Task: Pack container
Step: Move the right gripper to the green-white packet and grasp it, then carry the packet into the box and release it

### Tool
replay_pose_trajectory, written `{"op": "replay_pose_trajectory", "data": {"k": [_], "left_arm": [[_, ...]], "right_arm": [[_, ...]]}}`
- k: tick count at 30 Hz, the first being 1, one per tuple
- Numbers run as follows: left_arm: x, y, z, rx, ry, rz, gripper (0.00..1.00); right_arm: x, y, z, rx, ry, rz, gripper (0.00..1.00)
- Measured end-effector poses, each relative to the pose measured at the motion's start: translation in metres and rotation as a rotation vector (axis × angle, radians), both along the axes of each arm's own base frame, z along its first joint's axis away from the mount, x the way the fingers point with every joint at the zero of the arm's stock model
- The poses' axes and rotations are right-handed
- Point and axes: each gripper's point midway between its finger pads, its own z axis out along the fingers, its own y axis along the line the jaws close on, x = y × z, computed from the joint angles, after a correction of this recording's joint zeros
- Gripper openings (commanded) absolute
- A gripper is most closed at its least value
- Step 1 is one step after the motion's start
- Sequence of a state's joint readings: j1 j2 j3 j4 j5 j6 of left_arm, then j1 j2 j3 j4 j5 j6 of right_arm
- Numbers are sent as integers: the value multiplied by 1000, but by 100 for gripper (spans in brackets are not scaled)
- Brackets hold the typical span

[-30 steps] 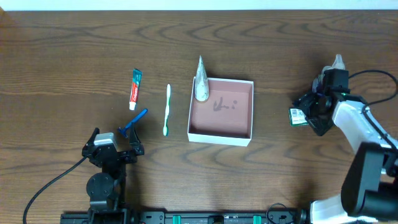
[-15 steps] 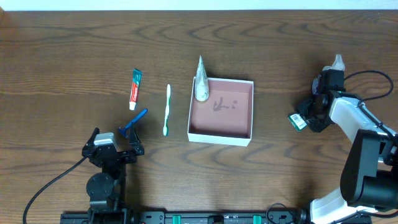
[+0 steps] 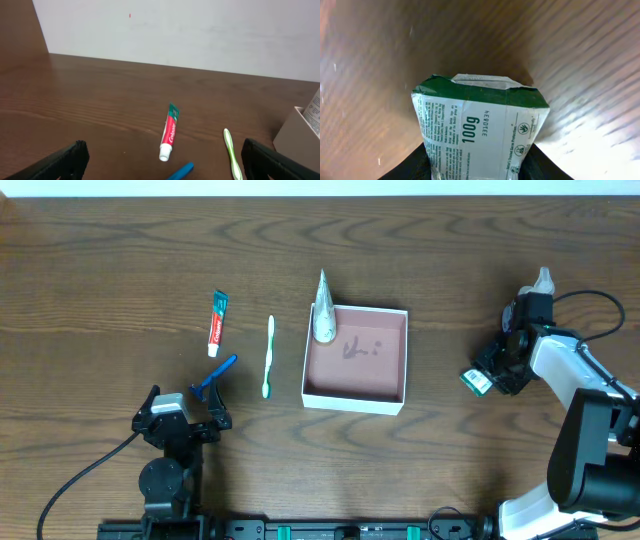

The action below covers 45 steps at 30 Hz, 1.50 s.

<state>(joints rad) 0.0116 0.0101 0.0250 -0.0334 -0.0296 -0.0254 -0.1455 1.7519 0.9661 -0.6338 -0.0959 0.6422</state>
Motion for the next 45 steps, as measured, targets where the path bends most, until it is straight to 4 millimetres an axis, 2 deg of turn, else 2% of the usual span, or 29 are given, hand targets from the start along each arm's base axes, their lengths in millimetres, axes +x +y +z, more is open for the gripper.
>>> {"op": "replay_pose_trajectory", "data": {"k": [3, 5, 8, 10, 13, 16, 19, 23, 29, 30, 35, 40, 45], "left_arm": [[0, 0, 0, 0, 0, 0, 98], [0, 0, 0, 0, 0, 0, 98], [0, 0, 0, 0, 0, 0, 98], [0, 0, 0, 0, 0, 0, 98], [0, 0, 0, 0, 0, 0, 98], [0, 0, 0, 0, 0, 0, 98], [0, 0, 0, 0, 0, 0, 98], [0, 0, 0, 0, 0, 0, 98], [0, 0, 0, 0, 0, 0, 98], [0, 0, 0, 0, 0, 0, 98], [0, 0, 0, 0, 0, 0, 98], [0, 0, 0, 0, 0, 0, 98], [0, 0, 0, 0, 0, 0, 98]], "right_arm": [[-4, 12, 6, 55, -14, 65, 32], [-4, 18, 16, 82, -47, 101, 34], [3, 27, 51, 110, -165, 159, 35], [8, 34, 81, 126, -270, 199, 35], [10, 47, 124, 159, -416, 252, 36], [8, 61, 159, 192, -532, 305, 36], [3, 83, 188, 226, -629, 378, 37], [-3, 121, 210, 277, -704, 489, 37], [-10, 189, 209, 313, -706, 627, 38], [-10, 193, 208, 311, -704, 633, 38], [-9, 239, 186, 291, -673, 687, 38], [-2, 269, 157, 264, -636, 702, 38], [7, 277, 125, 235, -583, 682, 38]]}}
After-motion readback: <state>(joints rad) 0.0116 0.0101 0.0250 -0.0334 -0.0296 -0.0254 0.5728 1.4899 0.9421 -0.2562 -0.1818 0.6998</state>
